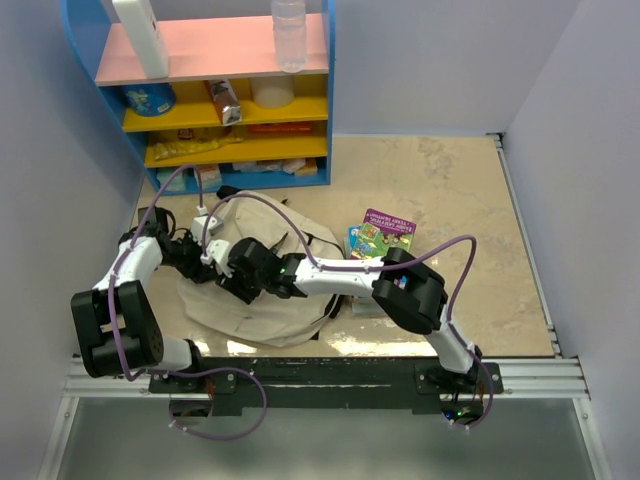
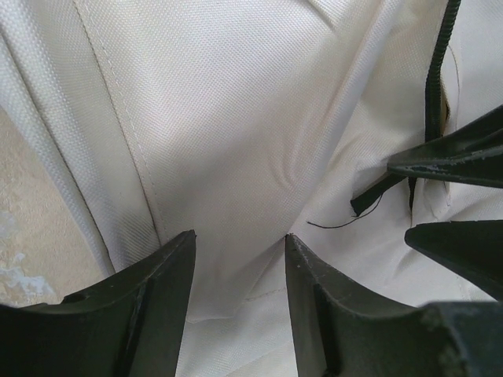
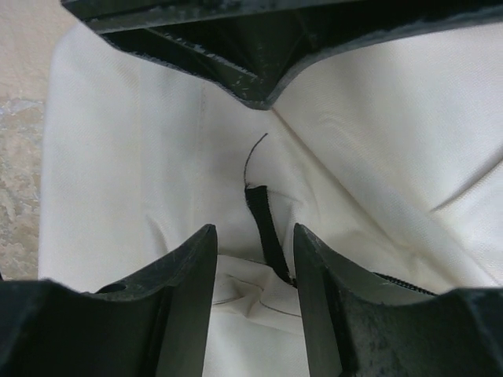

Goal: Pack the student bag
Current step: Zip the student bag at the center of the board.

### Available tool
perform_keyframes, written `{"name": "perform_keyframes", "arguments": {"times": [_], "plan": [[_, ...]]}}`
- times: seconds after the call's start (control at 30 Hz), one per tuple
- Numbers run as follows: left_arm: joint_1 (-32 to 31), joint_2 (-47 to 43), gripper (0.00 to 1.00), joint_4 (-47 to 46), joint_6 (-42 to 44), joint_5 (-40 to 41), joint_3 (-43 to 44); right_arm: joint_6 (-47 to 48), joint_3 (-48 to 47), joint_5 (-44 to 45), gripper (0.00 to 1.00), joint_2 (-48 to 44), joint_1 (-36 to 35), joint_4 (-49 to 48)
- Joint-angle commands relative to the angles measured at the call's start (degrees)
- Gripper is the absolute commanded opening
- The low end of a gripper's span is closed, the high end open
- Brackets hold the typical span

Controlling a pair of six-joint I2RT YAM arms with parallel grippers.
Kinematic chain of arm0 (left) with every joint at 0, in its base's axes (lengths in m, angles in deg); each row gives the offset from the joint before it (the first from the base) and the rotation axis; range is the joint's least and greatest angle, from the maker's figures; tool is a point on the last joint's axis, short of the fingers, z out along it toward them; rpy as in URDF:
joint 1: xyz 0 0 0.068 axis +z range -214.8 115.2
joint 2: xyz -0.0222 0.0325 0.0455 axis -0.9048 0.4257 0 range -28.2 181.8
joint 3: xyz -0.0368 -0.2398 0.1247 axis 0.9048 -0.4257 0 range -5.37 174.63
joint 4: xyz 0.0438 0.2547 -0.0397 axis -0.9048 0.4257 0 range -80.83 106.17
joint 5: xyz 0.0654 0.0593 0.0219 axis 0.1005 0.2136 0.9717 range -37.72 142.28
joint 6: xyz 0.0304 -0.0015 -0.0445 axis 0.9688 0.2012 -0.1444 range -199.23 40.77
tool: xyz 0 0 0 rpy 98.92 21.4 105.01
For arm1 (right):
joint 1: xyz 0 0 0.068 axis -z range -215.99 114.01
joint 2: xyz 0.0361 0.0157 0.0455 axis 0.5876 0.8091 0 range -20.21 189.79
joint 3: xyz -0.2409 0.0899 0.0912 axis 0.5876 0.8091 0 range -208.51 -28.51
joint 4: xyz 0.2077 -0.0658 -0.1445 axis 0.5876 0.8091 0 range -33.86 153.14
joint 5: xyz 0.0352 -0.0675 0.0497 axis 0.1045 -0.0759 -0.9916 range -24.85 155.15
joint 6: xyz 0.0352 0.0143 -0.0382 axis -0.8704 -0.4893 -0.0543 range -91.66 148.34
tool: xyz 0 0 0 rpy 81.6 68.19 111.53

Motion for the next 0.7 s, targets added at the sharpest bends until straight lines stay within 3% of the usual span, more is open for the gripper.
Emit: {"name": "perform_keyframes", "arguments": {"times": [0.0,0.67], "plan": [[0.2,-1.1,0.53,-2.0,0.4,-2.0,-0.3,1.3,-2.9,0.5,0.47,-1.8,1.3,-0.3],[0.3,-0.8,0.53,-2.4,0.4,-2.5,0.0,4.5,-5.5,-0.2,0.45,3.3,1.8,3.6]]}}
